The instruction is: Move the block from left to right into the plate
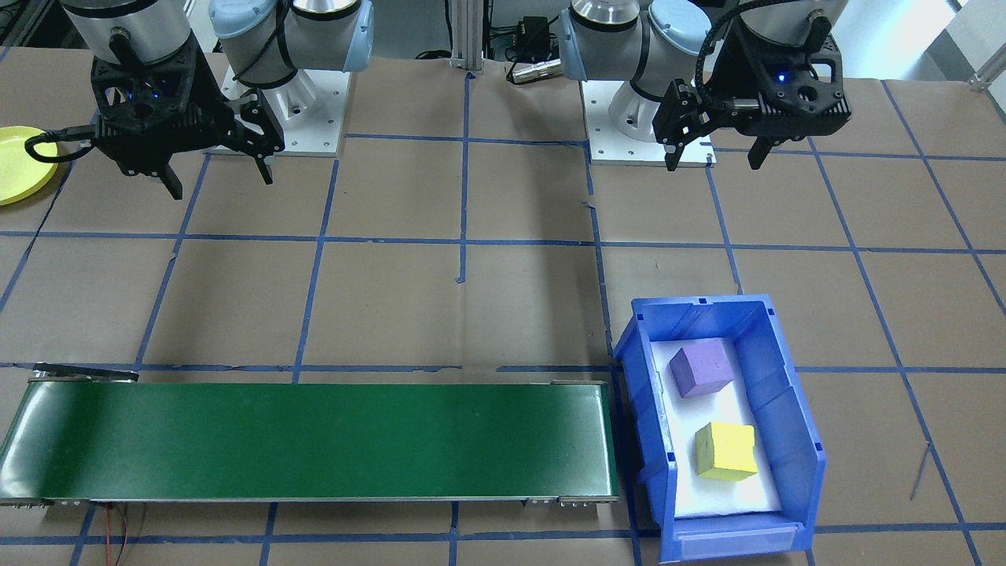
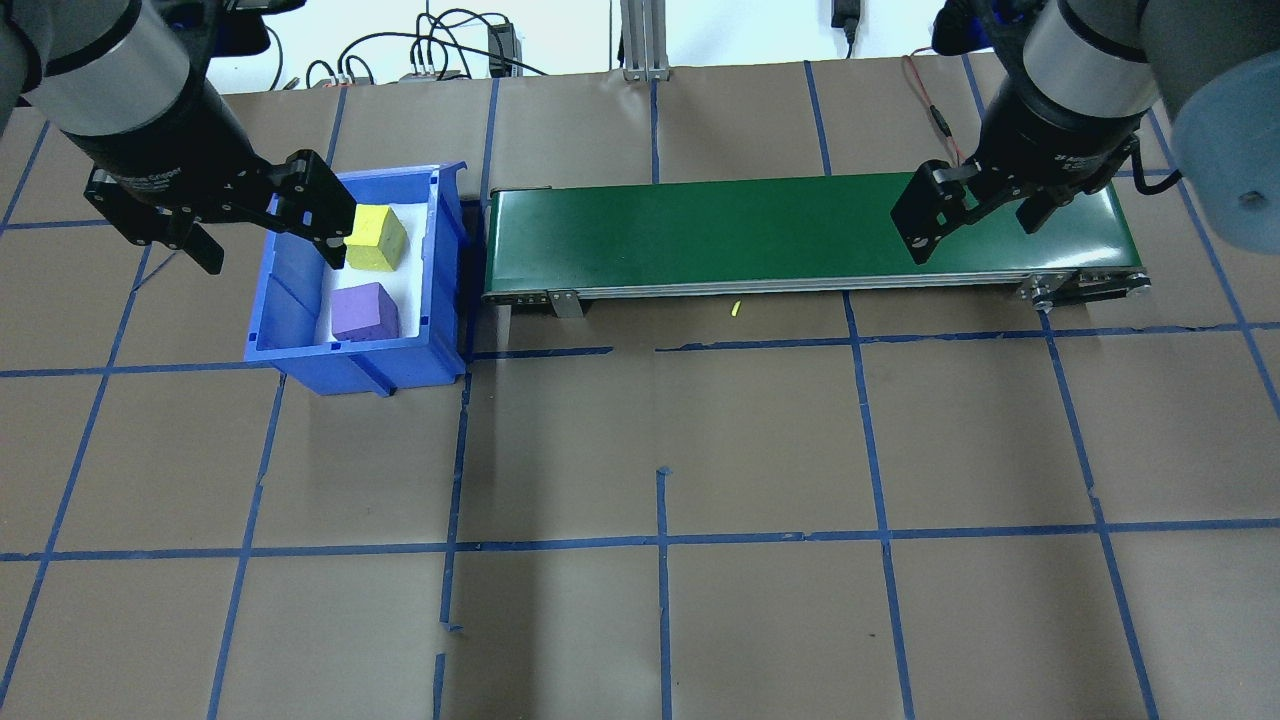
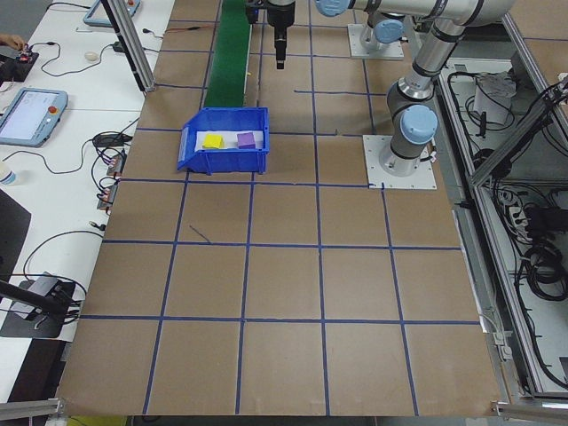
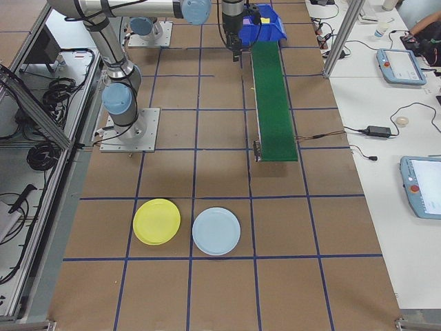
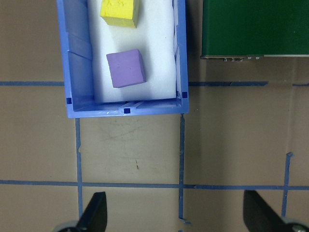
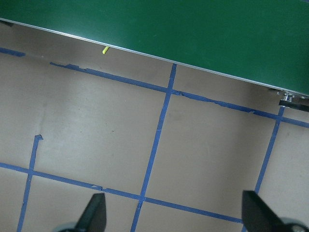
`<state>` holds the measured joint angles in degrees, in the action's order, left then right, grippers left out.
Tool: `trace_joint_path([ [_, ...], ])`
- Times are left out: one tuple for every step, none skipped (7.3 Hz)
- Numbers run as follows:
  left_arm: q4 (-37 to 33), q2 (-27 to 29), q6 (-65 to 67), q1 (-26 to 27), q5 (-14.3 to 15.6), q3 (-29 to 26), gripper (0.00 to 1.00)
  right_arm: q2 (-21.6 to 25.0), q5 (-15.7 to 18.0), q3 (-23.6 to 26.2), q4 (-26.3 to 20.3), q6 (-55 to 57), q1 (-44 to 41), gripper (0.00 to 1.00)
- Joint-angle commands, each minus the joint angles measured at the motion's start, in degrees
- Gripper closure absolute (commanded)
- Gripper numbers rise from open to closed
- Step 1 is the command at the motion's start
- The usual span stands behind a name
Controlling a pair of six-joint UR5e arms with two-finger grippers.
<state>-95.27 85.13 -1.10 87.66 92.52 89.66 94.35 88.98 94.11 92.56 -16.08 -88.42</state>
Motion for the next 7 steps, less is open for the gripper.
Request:
trace_joint_path([
  [0.0,0.2,0.0,0.1,-0.2,0.2,0.0,0.0,-0.7,0.2,-2.6,-0.1,0.1,0.0],
  [0.1,0.2,-0.1,0.1,-0.1,0.1,0.0,0.0,-0.8,0.2,-2.7,-0.1,0.1,0.0],
  [-0.1,0.2,-0.5,0.1,0.0,0.2,0.0,0.0,-1.0,0.2,-2.7,0.0,0.1,0.0],
  [-0.1,0.3,-0.7,-0.5,0.2,0.1,0.0,0.0,-2.5,0.2,-2.8,0.0,0.1,0.0],
  [0.6,1.3,-1.4,-3.1,0.6,0.1,0.0,-0.1,-3.4,0.2,-2.8,0.0,0.1,0.0],
  [5.0,5.9,-2.3,-6.5,0.4,0.4,0.0,-0.1,-3.4,0.3,-2.8,0.0,0.1,0.0],
  [10.6,12.4,-4.2,-7.3,0.4,-0.6,0.0,-0.1,-3.4,0.5,-2.8,0.0,0.2,0.0],
])
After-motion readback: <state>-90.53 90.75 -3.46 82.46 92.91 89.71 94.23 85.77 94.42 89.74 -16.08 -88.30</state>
